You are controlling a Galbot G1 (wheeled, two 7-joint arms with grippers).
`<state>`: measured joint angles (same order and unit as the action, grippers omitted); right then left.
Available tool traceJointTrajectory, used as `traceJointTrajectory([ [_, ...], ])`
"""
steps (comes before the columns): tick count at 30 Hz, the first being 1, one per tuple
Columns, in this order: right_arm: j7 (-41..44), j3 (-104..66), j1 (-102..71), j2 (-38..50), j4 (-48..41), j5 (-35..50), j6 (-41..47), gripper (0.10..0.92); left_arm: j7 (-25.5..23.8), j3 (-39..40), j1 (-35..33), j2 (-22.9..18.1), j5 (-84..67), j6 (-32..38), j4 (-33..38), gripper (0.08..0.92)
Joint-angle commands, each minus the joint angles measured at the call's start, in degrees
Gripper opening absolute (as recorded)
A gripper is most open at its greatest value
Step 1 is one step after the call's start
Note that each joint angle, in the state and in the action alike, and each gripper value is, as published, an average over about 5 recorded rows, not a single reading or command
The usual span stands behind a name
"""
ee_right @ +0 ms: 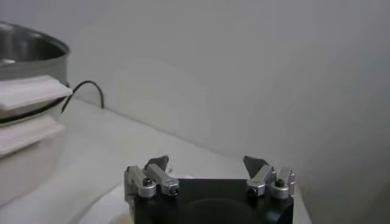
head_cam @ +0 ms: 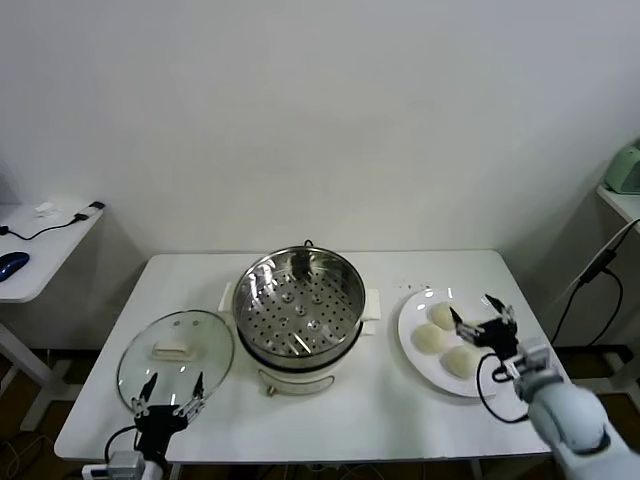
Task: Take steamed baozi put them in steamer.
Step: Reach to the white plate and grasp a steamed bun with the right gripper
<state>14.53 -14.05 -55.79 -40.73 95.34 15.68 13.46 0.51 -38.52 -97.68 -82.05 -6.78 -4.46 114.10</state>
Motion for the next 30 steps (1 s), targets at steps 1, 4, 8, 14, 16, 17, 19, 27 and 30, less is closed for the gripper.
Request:
traceJointTrajectory([
  [1, 16.96, 24.14, 27.51, 16.63, -12.07, -4.36, -1.89, 0.823, -0.02, 0.0, 0.02, 0.09, -0.15, 0.24, 0.02, 0.823],
  [4, 28.75, 40.22, 42.86, 19.06, -18.36, -5.41, -8.01, 0.823, -0.03, 0.08, -0.08, 0.09, -0.13, 0.46, -0.07, 0.823],
  [8, 42.27, 63.1, 63.68, 19.21, -24.92, -5.6, -14.65, 0.823, -0.04, 0.33, -0.18, 0.09, -0.07, 0.8, -0.51, 0.823],
  [14, 51.58, 90.63, 87.09, 12.28, -31.91, -4.65, -17.44, 0.823, -0.04, 0.74, 0.09, 0.04, 0.24, 1.19, -1.63, 0.823],
  [16, 52.03, 96.03, 91.01, 8.39, -33.99, -2.77, -16.35, 0.823, -0.04, 0.84, 0.27, 0.01, 0.28, 1.26, -2.06, 0.823],
  [17, 51.68, 97.78, 91.83, 6.61, -34.79, -1.53, -15.43, 0.823, -0.04, 0.89, 0.35, 0.0, 0.3, 1.27, -2.21, 0.823],
  [19, 50.52, 100.39, 92.24, 3.1, -36.44, 1.15, -13.16, 0.823, -0.06, 0.97, 0.5, -0.06, 0.34, 1.29, -2.46, 0.823],
  [27, 47.07, 96.51, 81.33, -6.86, -44.36, 4.79, -8.46, 0.823, -0.13, 0.93, 0.65, -0.42, 0.48, 1.15, -2.95, 0.823],
  [30, 46.23, 94.24, 77.75, -9.78, -47.14, 4.75, -7.59, 0.823, -0.16, 0.91, 0.76, -0.4, 0.51, 1.15, -3.51, 0.823],
])
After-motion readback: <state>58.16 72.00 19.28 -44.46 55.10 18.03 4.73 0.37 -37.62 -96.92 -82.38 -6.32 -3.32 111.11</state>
